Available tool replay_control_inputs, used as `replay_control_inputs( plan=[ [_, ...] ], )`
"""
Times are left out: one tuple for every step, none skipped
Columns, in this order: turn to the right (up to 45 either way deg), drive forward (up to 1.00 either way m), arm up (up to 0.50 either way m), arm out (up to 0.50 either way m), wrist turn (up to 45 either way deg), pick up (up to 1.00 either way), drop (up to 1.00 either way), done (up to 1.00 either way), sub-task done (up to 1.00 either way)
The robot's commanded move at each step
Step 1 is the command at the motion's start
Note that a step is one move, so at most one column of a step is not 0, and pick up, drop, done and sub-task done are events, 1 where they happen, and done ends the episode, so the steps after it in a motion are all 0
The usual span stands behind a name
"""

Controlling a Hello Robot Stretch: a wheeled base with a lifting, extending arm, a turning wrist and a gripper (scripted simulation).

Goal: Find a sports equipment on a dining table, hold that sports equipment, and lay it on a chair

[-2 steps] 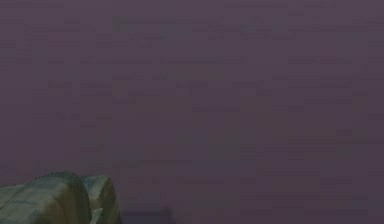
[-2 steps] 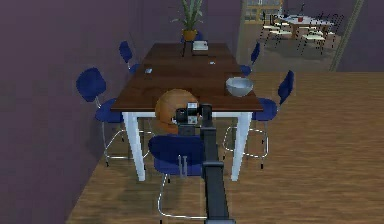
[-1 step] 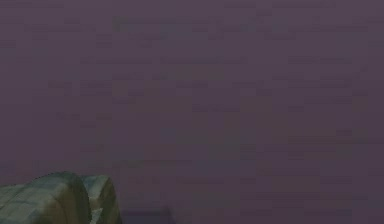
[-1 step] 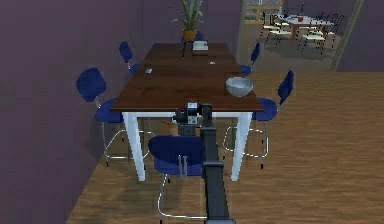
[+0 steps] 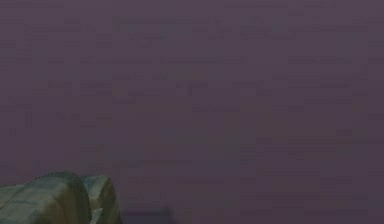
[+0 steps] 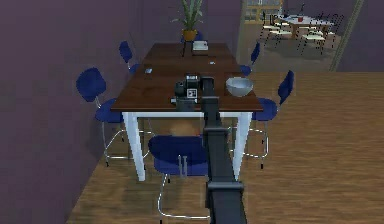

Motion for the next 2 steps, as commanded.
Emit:
replay_control_inputs(
  plan=[
    [0.0, 0.0, 0.0, -0.08, 0.0, 0.0, 0.0, 0.0, 0.0],
    [0.0, 0.0, 0.0, 0.0, 0.0, 0.0, 0.0, 1.0, 0.0]
  ],
)
